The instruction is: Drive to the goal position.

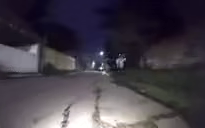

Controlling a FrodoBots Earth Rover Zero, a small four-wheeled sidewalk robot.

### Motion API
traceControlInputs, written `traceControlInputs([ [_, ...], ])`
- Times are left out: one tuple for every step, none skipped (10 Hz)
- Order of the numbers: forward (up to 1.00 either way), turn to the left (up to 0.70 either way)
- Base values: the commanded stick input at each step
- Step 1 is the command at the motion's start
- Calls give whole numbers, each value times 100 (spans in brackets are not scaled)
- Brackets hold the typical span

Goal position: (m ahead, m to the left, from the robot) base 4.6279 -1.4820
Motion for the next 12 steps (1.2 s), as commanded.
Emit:
traceControlInputs([
  [50, 0],
  [50, 0],
  [50, 0],
  [50, 0],
  [50, 0],
  [50, 0],
  [50, 0],
  [50, 0],
  [50, 0],
  [50, 0],
  [50, 0],
  [50, 0],
])
